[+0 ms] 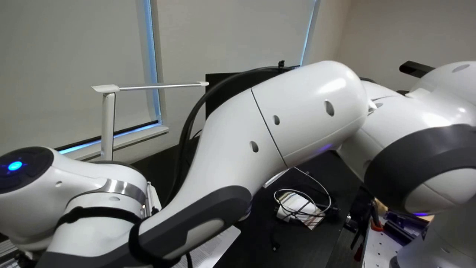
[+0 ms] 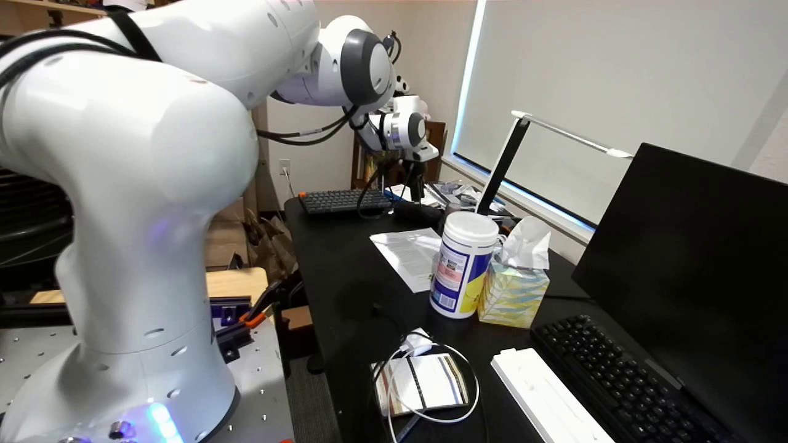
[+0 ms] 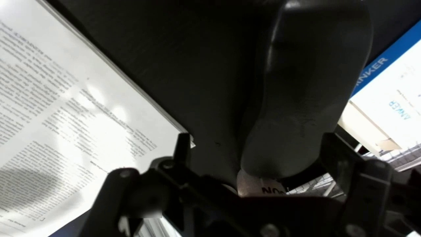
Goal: Move the eyeglass case to the right
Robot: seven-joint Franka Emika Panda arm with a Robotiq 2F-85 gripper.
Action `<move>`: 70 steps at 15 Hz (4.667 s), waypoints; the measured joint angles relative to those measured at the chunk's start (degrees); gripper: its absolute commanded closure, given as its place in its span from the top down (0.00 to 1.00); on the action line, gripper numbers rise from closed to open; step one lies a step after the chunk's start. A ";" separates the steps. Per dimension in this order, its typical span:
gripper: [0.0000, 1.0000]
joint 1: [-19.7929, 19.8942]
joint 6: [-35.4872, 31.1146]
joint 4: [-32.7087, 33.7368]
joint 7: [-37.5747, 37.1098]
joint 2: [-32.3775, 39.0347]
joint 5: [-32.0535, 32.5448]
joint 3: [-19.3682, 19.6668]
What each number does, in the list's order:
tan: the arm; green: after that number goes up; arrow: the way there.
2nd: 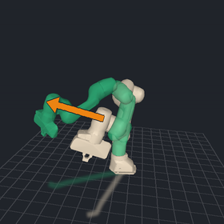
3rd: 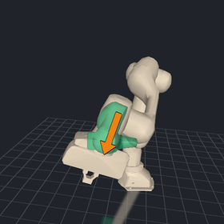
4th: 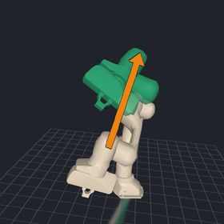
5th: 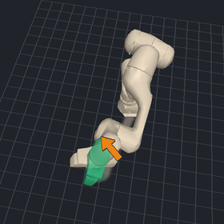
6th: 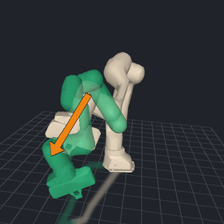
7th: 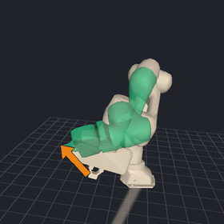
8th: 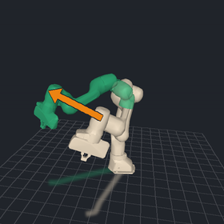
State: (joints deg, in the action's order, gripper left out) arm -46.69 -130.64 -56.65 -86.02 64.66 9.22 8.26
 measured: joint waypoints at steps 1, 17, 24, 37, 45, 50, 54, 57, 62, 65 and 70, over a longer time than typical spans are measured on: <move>1.00 0.00 0.89 0.41 -0.50 0.38 -0.16 0.01; 1.00 -2.08 1.43 19.96 -6.57 14.78 0.17 3.78; 1.00 -2.14 1.46 21.84 -6.75 16.08 0.17 4.89; 1.00 -2.45 2.81 22.75 -7.35 16.86 0.11 5.28; 0.49 -2.21 3.51 22.82 -7.38 17.26 0.10 5.28; 0.49 -2.20 3.57 22.85 -7.38 17.26 0.07 5.27; 0.49 -2.34 5.37 22.90 -6.06 16.91 0.06 4.45; 0.49 -3.05 9.07 22.89 -4.82 16.19 0.07 3.99; 0.49 -3.74 16.60 22.34 -4.64 13.14 0.06 3.97; 0.49 -3.69 18.20 20.38 -6.30 10.48 0.06 4.22; 0.49 -4.02 18.00 12.54 -15.91 4.92 0.06 5.69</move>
State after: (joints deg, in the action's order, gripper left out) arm -50.71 -112.64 -44.11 -101.93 69.58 9.29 13.95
